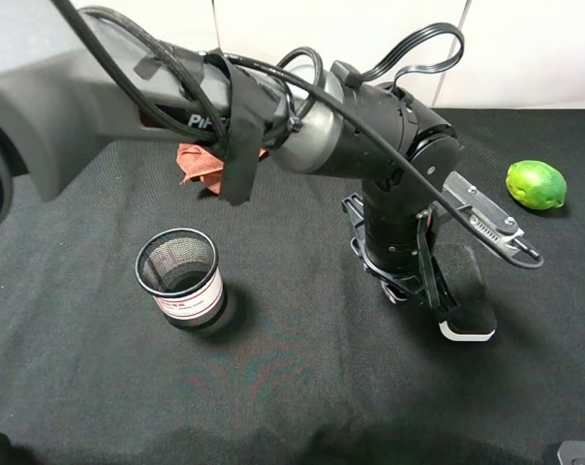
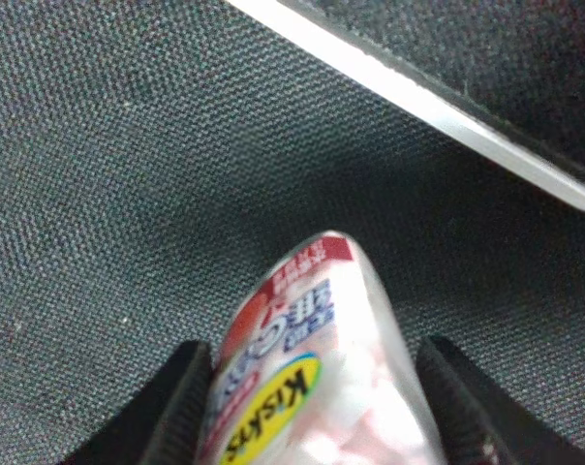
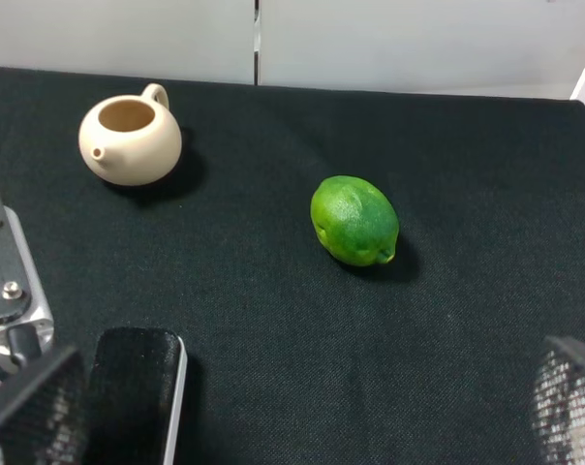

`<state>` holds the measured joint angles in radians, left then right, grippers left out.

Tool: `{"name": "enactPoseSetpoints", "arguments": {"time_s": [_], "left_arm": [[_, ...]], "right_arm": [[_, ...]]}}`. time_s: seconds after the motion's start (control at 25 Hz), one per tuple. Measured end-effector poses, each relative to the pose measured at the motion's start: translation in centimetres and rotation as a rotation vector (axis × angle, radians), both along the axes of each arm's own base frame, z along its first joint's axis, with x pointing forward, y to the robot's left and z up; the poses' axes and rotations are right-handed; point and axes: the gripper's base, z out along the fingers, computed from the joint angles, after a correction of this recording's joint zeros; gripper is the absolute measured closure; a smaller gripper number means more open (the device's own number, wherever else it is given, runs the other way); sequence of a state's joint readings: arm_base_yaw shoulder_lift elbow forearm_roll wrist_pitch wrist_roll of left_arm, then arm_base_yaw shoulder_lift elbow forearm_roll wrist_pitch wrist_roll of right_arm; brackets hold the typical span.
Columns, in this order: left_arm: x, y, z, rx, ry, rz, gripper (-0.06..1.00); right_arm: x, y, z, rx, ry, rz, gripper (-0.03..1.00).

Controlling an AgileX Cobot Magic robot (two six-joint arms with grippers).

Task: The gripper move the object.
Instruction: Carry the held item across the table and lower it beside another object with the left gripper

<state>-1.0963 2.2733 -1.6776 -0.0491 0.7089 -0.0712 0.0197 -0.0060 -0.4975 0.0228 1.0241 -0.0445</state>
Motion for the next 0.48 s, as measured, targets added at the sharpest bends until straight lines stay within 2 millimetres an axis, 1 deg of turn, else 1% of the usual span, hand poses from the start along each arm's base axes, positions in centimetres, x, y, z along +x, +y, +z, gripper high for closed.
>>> {"name": "enactPoseSetpoints", "arguments": {"time_s": [0.28, 0.36, 0.48], "left_arm": [[0.02, -0.04, -0.15, -0.001, -0.001, -0.001, 0.43], [0.03, -0.05, -0.15, -0.002, -0.002, 0.0, 0.4], [0.04, -0.07, -0.14, -0.005, -0.003, 0.0, 0.29]], "right_arm": [[0.0, 0.0, 0.0, 0.0, 0.0, 0.0, 0.27], [0.0, 0.0, 0.0, 0.0, 0.0, 0.0, 0.27], [0.0, 0.0, 0.0, 0.0, 0.0, 0.0, 0.27]]}}
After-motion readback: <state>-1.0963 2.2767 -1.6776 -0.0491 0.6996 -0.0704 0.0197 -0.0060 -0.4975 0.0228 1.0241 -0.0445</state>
